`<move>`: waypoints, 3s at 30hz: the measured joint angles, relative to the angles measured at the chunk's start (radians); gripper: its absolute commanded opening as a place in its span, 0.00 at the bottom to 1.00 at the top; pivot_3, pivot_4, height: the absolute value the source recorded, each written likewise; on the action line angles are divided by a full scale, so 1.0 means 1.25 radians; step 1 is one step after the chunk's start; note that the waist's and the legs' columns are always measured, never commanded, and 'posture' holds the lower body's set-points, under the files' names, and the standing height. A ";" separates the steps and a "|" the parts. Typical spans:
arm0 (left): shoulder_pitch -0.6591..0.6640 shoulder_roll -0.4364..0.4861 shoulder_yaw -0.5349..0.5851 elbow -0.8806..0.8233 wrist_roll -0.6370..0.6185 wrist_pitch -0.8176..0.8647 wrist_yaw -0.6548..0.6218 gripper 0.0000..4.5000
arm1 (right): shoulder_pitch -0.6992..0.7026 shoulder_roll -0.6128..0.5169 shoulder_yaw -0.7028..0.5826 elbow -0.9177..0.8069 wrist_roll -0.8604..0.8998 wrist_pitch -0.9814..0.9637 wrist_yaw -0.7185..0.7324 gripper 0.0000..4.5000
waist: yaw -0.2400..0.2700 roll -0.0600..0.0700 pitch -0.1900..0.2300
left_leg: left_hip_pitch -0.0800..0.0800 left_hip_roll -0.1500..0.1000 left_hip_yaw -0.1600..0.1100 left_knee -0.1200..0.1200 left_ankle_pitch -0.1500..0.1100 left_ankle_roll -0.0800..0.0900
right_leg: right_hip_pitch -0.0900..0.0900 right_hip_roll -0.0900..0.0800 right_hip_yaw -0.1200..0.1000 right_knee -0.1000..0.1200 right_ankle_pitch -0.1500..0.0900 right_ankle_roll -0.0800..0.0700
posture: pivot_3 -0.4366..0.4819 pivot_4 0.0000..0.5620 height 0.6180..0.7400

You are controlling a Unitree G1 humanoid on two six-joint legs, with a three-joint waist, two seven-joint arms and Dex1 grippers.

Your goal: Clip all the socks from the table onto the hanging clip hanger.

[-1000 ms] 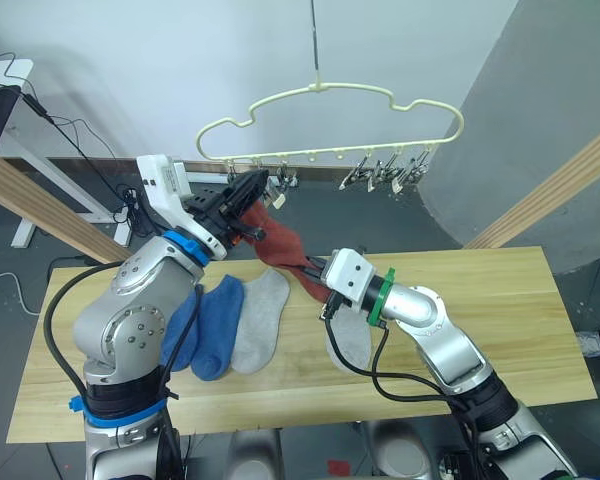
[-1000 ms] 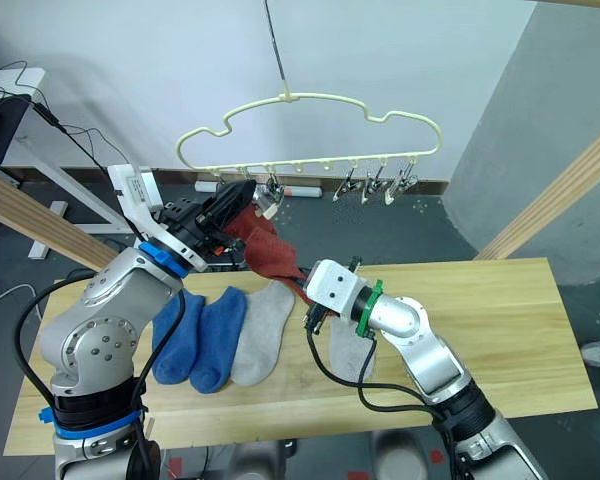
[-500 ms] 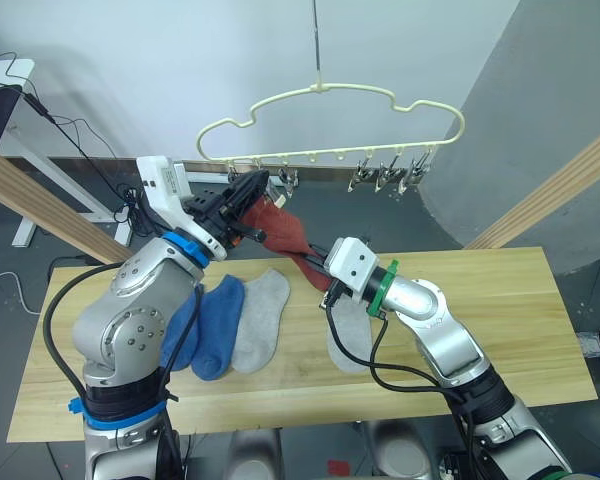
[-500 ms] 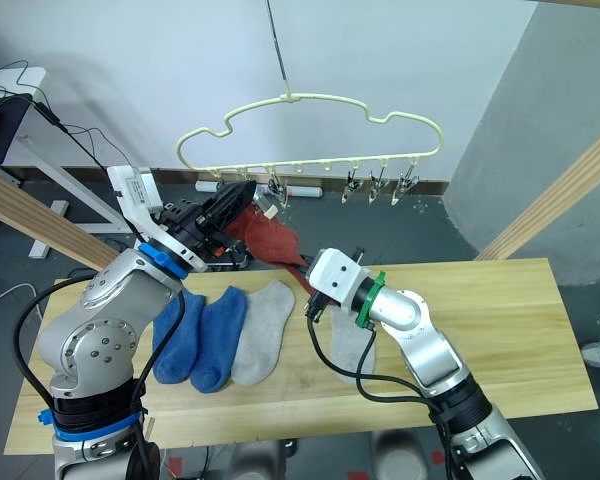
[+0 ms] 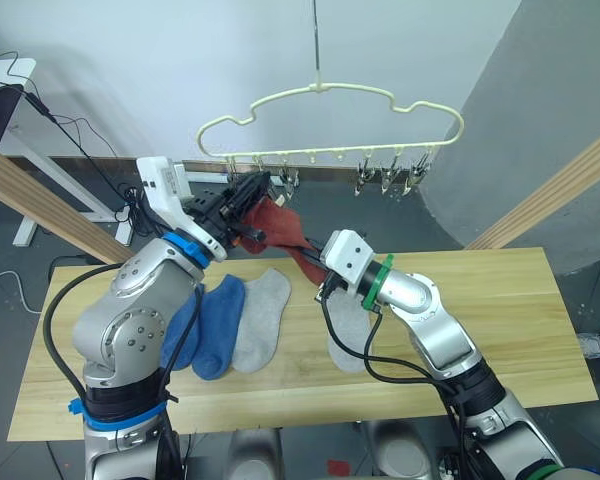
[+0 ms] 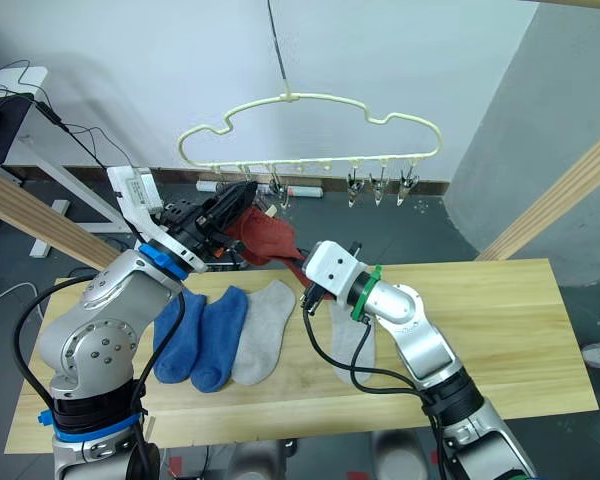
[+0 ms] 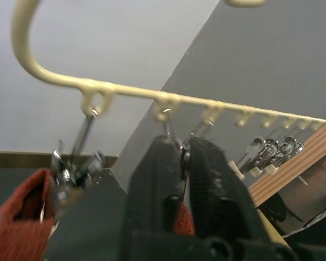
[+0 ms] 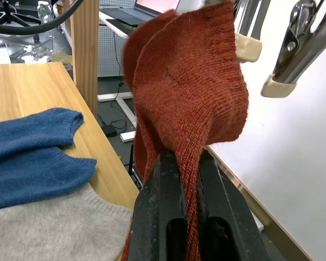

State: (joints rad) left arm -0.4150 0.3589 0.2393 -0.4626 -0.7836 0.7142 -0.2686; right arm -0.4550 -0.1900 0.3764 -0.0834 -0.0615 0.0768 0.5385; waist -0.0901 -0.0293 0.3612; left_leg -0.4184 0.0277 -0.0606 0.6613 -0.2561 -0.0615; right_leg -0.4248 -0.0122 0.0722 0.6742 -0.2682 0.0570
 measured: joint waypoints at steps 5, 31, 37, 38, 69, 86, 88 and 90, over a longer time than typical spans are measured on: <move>0.010 0.008 -0.008 -0.004 -0.002 0.000 -0.007 0.63 | -0.005 0.008 0.001 0.002 -0.001 -0.001 0.001 0.00 | 0.000 0.000 0.000 | 0.000 0.000 0.000 0.000 0.000 0.000 | 0.000 0.000 0.000 0.000 0.000 0.000 | 0.31 0.67 1.00; 0.182 0.010 -0.174 -0.044 0.366 -0.363 -0.070 0.65 | 0.078 -0.341 -0.325 -0.410 0.394 0.365 0.194 0.38 | -0.001 0.001 0.000 | 0.001 -0.001 0.001 0.000 0.000 0.000 | 0.001 0.001 0.001 -0.001 0.000 0.000 | 0.24 0.64 1.00; 0.188 -0.075 -0.232 -0.019 0.445 -0.406 -0.015 0.65 | 0.057 -0.407 -0.385 -0.421 0.465 0.445 0.189 0.38 | -0.004 0.001 0.000 | 0.000 -0.001 0.001 0.000 0.000 0.001 | 0.001 0.001 0.001 -0.002 0.000 0.000 | 0.20 0.63 1.00; 0.187 -0.088 -0.234 -0.011 0.454 -0.412 -0.005 0.65 | 0.058 -0.412 -0.388 -0.422 0.470 0.451 0.186 0.38 | -0.005 0.001 0.000 | 0.000 -0.001 0.001 0.000 0.000 0.001 | 0.001 0.001 0.001 -0.002 0.000 0.000 | 0.20 0.63 1.00; 0.051 -0.194 -0.216 0.186 0.551 -0.497 0.081 0.47 | 0.053 -0.439 -0.408 -0.439 0.501 0.470 0.145 0.39 | -0.023 0.001 0.000 | 0.000 -0.001 0.001 0.001 0.000 0.001 | 0.001 0.001 0.001 -0.001 0.000 0.000 | 0.16 0.64 1.00; 0.040 -0.203 -0.216 0.185 0.550 -0.505 0.085 0.35 | 0.046 -0.439 -0.396 -0.438 0.507 0.470 0.144 0.39 | -0.027 0.001 0.000 | 0.000 -0.001 0.001 0.001 0.000 0.001 | 0.001 0.001 0.001 -0.001 0.000 0.000 | 0.17 0.64 1.00; 0.040 -0.203 -0.216 0.185 0.550 -0.505 0.085 0.21 | 0.046 -0.439 -0.395 -0.438 0.507 0.470 0.144 0.39 | -0.027 0.001 0.000 | 0.000 -0.001 0.001 0.001 0.000 0.001 | 0.001 0.001 0.001 -0.001 0.000 0.000 | 0.17 0.64 1.00; 0.039 -0.203 -0.216 0.185 0.551 -0.506 0.085 0.12 | 0.046 -0.439 -0.394 -0.438 0.507 0.470 0.144 0.39 | -0.027 0.001 0.000 | 0.000 -0.001 0.001 0.001 0.000 0.001 | 0.001 0.001 0.001 -0.001 0.000 0.000 | 0.17 0.65 1.00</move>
State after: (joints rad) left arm -0.3667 0.1055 -0.0311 -0.2319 -0.0954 0.0819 -0.1621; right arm -0.3979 -0.7393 -0.1160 -0.6315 0.5720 0.6639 0.7187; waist -0.1241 -0.0285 0.3616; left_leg -0.4184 0.0264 -0.0593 0.6625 -0.2565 -0.0603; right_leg -0.4231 -0.0108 0.0731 0.6733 -0.2681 0.0570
